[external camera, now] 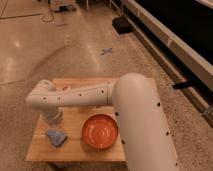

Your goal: Place the white sponge in the ceramic cup

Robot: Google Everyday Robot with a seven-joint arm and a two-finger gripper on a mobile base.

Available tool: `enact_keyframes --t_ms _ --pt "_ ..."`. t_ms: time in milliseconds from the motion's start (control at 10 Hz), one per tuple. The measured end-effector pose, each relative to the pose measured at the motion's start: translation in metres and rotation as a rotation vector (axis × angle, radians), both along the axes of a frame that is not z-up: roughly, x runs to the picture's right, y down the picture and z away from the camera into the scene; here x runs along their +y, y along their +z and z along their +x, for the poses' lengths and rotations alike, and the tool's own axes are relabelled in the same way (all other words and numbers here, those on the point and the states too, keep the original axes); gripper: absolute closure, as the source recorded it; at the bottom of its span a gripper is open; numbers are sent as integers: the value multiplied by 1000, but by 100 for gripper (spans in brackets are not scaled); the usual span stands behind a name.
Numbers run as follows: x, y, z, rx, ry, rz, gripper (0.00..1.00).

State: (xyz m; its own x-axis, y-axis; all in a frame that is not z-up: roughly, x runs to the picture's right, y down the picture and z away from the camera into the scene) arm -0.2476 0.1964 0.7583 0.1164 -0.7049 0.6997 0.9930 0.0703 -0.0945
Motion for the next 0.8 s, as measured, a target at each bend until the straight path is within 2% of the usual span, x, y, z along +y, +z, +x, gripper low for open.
enact_keyframes --t_ms 100,300,400,500,600,700,800 --pt "-6 3 5 8 13 4 65" --pt "-16 16 5 -19 -1 -11 47" --pt "-15 20 0 -59 -37 -28 37" --pt "-8 22 -5 -118 -95 -49 27" --pt "2 25 -10 -185 -160 -67 21" --pt "11 29 -16 -253 -227 -81 20" --pt "19 31 -22 -303 -268 -89 20"
